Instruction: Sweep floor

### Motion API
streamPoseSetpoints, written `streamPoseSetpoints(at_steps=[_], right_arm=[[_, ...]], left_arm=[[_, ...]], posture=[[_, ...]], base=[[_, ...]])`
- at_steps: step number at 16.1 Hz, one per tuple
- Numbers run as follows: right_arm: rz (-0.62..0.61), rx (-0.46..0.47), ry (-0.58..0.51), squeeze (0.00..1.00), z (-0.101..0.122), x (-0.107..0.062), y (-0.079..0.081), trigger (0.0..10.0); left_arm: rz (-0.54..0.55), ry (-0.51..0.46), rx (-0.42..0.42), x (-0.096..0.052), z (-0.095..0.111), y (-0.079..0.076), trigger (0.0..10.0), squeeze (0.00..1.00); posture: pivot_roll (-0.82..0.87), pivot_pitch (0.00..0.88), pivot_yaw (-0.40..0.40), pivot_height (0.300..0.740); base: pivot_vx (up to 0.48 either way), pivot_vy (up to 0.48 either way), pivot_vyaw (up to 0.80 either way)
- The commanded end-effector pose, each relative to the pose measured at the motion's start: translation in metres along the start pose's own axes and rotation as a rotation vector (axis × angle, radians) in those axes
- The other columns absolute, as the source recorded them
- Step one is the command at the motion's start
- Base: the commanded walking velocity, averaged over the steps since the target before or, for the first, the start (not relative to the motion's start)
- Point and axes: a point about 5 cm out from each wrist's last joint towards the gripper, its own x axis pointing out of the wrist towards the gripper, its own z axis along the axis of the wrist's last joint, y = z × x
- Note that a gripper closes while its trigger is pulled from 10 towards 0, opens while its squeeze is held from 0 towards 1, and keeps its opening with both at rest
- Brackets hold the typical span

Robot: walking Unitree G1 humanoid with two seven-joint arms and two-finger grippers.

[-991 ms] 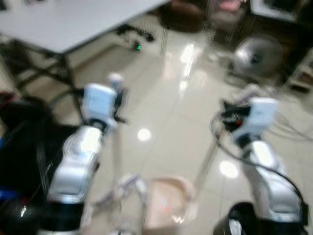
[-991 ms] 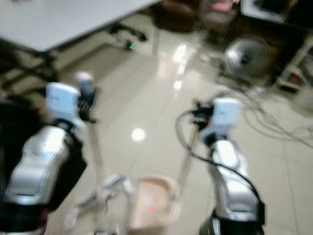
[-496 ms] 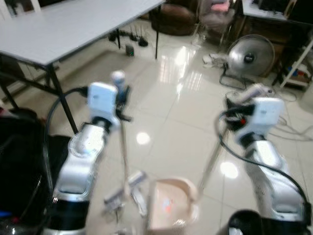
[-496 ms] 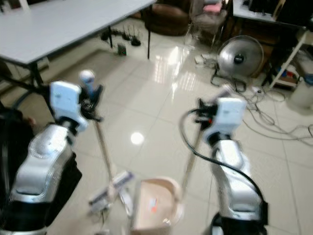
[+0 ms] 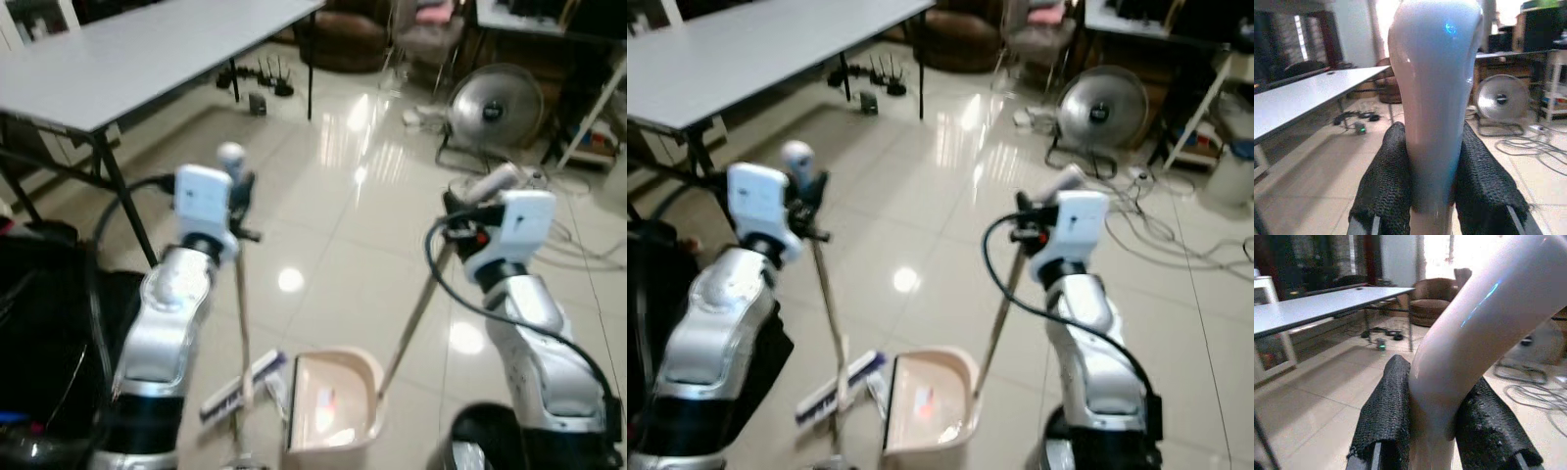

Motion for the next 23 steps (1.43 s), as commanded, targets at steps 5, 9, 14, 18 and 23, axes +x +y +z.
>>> streamPoseSetpoints(at_steps=[5, 9, 14, 18, 23], right_arm=[[0.003, -0.052, -0.057, 0.00, 0.002, 0.012, -0.006, 10.0], [-0.029, -0.146, -0.095, 0.00, 0.001, 0.018, -0.009, 10.0], [-0.036, -0.132, -0.156, 0.00, -0.002, 0.034, -0.010, 10.0], [-0.035, -0.207, -0.179, 0.00, -0.014, 0.032, -0.019, 10.0], [-0.044, -0.265, -0.243, 0.00, -0.014, 0.029, -0.022, 10.0]], left_arm=[[0.022, -0.039, 0.051, 0.014, 0.004, 0.004, 10.0, 0.00], [-0.005, -0.063, 0.059, 0.024, 0.001, 0.000, 10.0, 0.00], [0.014, -0.143, 0.034, 0.052, 0.004, -0.009, 10.0, 0.00], [0.000, -0.192, 0.075, 0.063, 0.005, -0.023, 10.0, 0.00], [-0.011, -0.282, 0.111, 0.067, 0.008, -0.027, 10.0, 0.00]], posture=[[0.07, 0.037, -0.014, 0.740], [0.06, 0.103, -0.004, 0.740], [0.06, 0.224, -0.020, 0.740], [0.08, 0.300, 0.052, 0.740], [0.05, 0.354, 0.073, 0.740]], base=[[0.000, 0.000, 0.00], [0.000, 0.000, 0.00], [0.000, 0.000, 0.00], [0.000, 0.000, 0.00], [0.000, 0.000, 0.00]])
